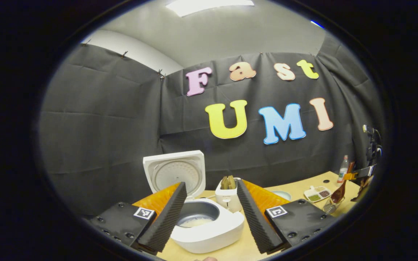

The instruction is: Close the left gripper, press the button to open the rice cooker; take a wooden spoon from the chopstick holder with the right hand, scoop a spoonful of rice and pour it into the rice cooker, then put the wooden spoon back into the chopstick holder.

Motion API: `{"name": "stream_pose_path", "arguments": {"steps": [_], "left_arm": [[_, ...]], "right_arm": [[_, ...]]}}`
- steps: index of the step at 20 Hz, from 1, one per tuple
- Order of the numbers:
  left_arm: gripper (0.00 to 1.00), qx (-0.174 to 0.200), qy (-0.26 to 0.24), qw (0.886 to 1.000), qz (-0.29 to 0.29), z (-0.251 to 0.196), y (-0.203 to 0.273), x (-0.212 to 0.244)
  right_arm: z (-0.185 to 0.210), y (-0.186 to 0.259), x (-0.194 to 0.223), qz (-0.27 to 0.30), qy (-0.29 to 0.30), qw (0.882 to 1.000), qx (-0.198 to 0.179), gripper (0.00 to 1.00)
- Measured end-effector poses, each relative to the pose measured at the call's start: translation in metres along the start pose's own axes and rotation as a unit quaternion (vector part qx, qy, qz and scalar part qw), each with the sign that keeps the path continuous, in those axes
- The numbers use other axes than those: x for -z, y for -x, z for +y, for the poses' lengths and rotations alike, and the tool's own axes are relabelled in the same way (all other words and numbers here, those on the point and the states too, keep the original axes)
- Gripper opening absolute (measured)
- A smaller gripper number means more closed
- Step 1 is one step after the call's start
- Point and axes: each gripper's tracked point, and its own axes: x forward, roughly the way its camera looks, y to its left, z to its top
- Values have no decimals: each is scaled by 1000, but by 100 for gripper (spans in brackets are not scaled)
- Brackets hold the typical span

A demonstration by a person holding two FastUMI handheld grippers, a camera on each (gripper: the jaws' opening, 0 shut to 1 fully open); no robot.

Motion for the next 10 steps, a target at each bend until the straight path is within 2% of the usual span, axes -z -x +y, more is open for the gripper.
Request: {"name": "stream_pose_path", "arguments": {"steps": [1,3,5,7,8,10], "left_arm": [[92,-2,-1,1000,0,1,0,1],[99,-5,-5,1000,2,2,2,1],[92,-7,-4,1000,3,3,2,1],[95,-7,0,1000,3,3,2,1],[91,-7,4,1000,2,3,2,2],[94,-5,11,1000,3,3,-2,3]], "right_arm": [[-2,-3,6,7,-6,1000,0,13],[-6,-7,17,18,-14,1000,4,13],[-9,-9,27,28,-19,999,7,13],[-12,-7,34,39,-22,999,11,14],[-11,-4,38,43,-21,999,11,15],[-12,4,27,30,-10,999,12,19]]}}
